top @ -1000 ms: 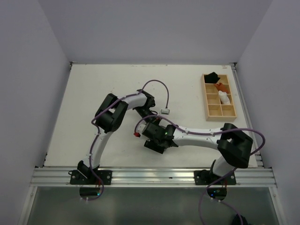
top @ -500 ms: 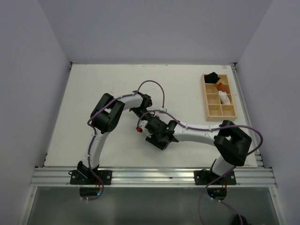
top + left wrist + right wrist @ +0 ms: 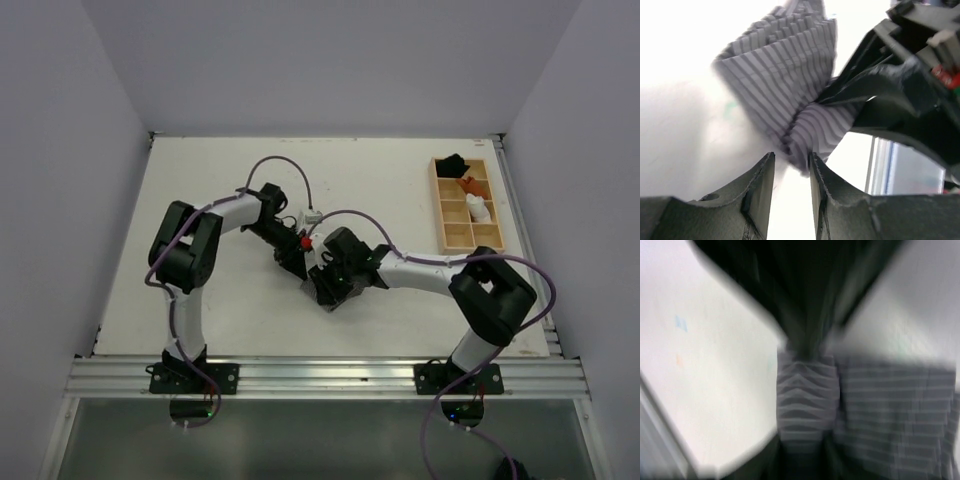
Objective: Roll the underwear
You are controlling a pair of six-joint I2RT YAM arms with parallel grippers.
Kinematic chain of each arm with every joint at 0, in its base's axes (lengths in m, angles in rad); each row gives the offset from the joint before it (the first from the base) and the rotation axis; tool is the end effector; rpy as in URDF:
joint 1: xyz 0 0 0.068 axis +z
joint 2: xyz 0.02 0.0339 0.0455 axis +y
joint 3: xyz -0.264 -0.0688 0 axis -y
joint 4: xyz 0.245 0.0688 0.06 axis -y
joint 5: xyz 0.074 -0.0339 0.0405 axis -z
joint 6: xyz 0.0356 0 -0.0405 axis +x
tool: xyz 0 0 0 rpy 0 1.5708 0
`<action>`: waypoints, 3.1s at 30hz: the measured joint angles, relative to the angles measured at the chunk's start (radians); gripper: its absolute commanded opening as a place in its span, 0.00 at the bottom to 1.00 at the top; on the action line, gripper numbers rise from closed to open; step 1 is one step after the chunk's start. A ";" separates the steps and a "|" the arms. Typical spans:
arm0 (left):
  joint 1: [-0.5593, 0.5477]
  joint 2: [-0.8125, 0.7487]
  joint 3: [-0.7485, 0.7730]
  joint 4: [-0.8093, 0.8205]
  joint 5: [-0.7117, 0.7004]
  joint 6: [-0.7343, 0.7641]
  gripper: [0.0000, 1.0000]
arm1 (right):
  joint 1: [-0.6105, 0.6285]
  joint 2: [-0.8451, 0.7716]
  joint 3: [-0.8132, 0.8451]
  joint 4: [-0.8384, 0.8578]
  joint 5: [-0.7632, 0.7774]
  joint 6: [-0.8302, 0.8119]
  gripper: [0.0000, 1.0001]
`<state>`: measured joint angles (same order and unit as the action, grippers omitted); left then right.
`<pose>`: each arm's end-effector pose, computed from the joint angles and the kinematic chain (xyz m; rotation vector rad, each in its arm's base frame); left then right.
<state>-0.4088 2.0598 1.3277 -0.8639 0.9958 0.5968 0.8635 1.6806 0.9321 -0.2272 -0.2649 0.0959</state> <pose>0.3221 -0.1721 0.1341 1.2859 2.3766 -1.4655 0.2074 0.2569 0.1634 -1.0926 2.4165 0.6882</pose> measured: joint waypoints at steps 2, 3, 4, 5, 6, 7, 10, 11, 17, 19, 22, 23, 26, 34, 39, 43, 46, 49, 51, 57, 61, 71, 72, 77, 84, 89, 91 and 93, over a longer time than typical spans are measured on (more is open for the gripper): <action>0.024 -0.023 -0.006 0.029 -0.038 -0.029 0.38 | -0.008 0.001 -0.015 0.028 -0.016 0.026 0.18; 0.041 -0.035 -0.009 0.049 -0.057 -0.043 0.38 | -0.012 0.001 -0.025 0.042 -0.023 0.039 0.18; 0.064 -0.050 -0.012 0.071 -0.073 -0.061 0.37 | -0.015 0.000 -0.032 0.054 -0.027 0.050 0.18; 0.080 -0.060 -0.014 0.084 -0.083 -0.073 0.37 | -0.018 -0.003 -0.041 0.069 -0.032 0.062 0.18; 0.098 -0.074 -0.018 0.100 -0.095 -0.090 0.37 | -0.019 -0.006 -0.051 0.084 -0.036 0.076 0.18; 0.116 -0.086 -0.018 0.116 -0.109 -0.108 0.37 | -0.021 -0.008 -0.059 0.097 -0.039 0.086 0.18; 0.153 -0.121 -0.024 0.166 -0.149 -0.154 0.38 | -0.026 -0.019 -0.094 0.156 -0.048 0.130 0.18; 0.161 -0.142 -0.034 0.190 -0.172 -0.173 0.38 | -0.030 -0.024 -0.111 0.184 -0.056 0.148 0.18; 0.169 -0.306 -0.065 0.323 -0.244 -0.261 0.41 | -0.109 -0.030 -0.206 0.345 -0.184 0.240 0.19; 0.170 -0.370 -0.062 0.386 -0.254 -0.290 0.41 | -0.130 -0.024 -0.225 0.385 -0.230 0.258 0.19; 0.172 -0.423 -0.027 0.465 -0.267 -0.355 0.39 | -0.157 0.001 -0.242 0.447 -0.304 0.280 0.19; 0.173 -0.425 -0.003 0.495 -0.264 -0.383 0.38 | -0.161 0.010 -0.245 0.465 -0.320 0.286 0.20; 0.182 -0.401 0.077 0.565 -0.216 -0.463 0.32 | -0.166 0.054 -0.251 0.542 -0.407 0.314 0.20; 0.156 -0.381 0.030 0.563 -0.089 -0.300 0.31 | -0.181 0.119 -0.343 0.782 -0.562 0.413 0.21; 0.072 -0.360 -0.041 0.356 -0.060 -0.053 0.31 | -0.192 0.182 -0.387 0.954 -0.631 0.495 0.22; 0.018 -0.283 -0.042 0.139 -0.007 0.191 0.37 | -0.192 0.199 -0.409 1.028 -0.645 0.534 0.23; -0.019 -0.237 -0.067 0.045 0.018 0.313 0.41 | -0.193 0.205 -0.415 1.046 -0.649 0.548 0.24; -0.052 -0.229 -0.095 -0.025 0.025 0.395 0.43 | -0.199 0.216 -0.414 1.059 -0.662 0.562 0.24; -0.070 -0.229 -0.105 -0.047 0.023 0.426 0.44 | -0.200 0.218 -0.413 1.061 -0.666 0.567 0.24; -0.133 -0.199 -0.115 -0.076 0.001 0.487 0.47 | -0.204 0.227 -0.410 1.067 -0.675 0.576 0.25; -0.178 -0.154 -0.115 -0.073 -0.015 0.497 0.48 | -0.204 0.229 -0.410 1.067 -0.682 0.578 0.25; -0.188 -0.043 -0.042 -0.151 0.017 0.548 0.24 | -0.203 0.180 -0.386 0.905 -0.681 0.531 0.39; -0.188 -0.029 -0.029 -0.162 0.023 0.551 0.24 | -0.203 0.157 -0.380 0.849 -0.665 0.511 0.42; -0.196 0.013 0.012 -0.186 0.041 0.550 0.23 | -0.188 0.002 -0.340 0.542 -0.515 0.413 0.51; -0.209 0.061 0.063 -0.198 0.063 0.547 0.20 | -0.192 -0.206 -0.338 0.248 -0.253 0.401 0.59; -0.212 0.098 0.103 -0.225 0.067 0.514 0.18 | -0.192 -0.372 -0.338 0.100 -0.060 0.407 0.62; -0.213 0.111 0.121 -0.238 0.066 0.500 0.18 | -0.192 -0.453 -0.335 0.040 0.033 0.419 0.63; -0.214 0.127 0.140 -0.253 0.066 0.485 0.18 | -0.192 -0.529 -0.328 -0.010 0.117 0.429 0.63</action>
<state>-0.6231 2.1864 1.4677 -1.1172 1.0615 1.0817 0.6716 1.1519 0.6041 -0.2367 -0.1474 0.5251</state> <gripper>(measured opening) 0.269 0.626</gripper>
